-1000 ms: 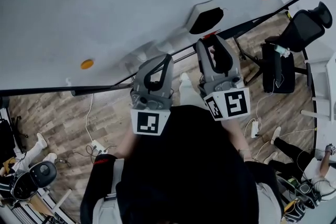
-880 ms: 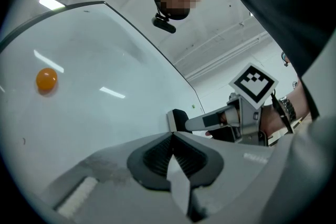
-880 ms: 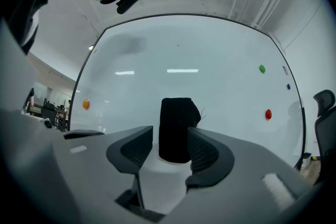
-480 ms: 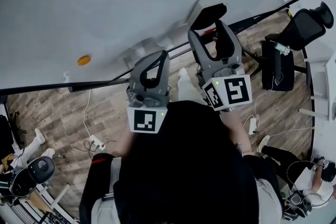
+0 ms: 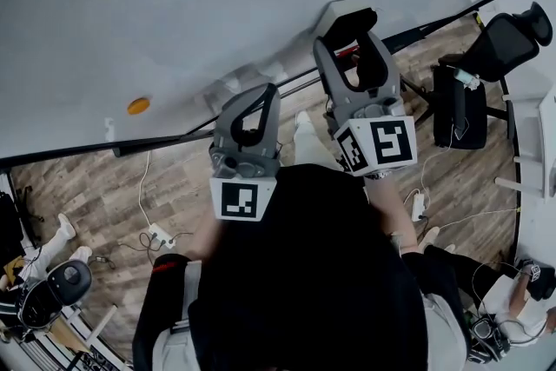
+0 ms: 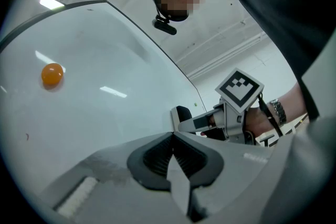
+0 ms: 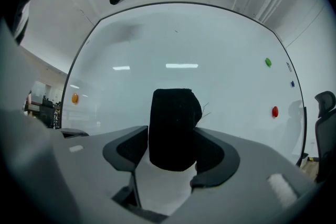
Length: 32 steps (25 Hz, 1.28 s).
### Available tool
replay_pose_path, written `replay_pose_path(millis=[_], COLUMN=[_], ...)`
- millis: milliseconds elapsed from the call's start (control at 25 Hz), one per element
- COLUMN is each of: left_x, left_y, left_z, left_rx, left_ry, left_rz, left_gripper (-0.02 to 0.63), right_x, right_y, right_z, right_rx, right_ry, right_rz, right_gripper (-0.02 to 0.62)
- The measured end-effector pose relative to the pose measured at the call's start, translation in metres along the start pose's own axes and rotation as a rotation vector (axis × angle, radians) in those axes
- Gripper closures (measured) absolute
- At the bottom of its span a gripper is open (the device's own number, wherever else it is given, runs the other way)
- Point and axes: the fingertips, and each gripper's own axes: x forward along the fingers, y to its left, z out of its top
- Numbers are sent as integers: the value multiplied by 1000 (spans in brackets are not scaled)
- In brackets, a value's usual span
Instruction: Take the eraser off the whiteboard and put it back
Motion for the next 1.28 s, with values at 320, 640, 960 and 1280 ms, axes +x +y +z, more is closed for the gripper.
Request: replay_pose_path(millis=[320, 640, 960, 1280], left_x=[7, 14, 22, 21], left_y=[1, -2, 0, -1], left_z=[-3, -7, -9, -8], left_rx=[-1, -1, 12, 31], left_ry=[-2, -1, 4, 14], left_rz=[-11, -24, -11, -10], left_gripper=[604, 603, 603, 603], right_x=[10, 12, 11, 11], right_y=[-3, -2, -3, -4], right_z=[-2, -1, -2, -2], right_rx=[2, 5, 19, 11], right_ry=[-2, -16, -34, -31], right_rz=[-4, 11, 22, 41], right_gripper=[354, 365, 362, 368])
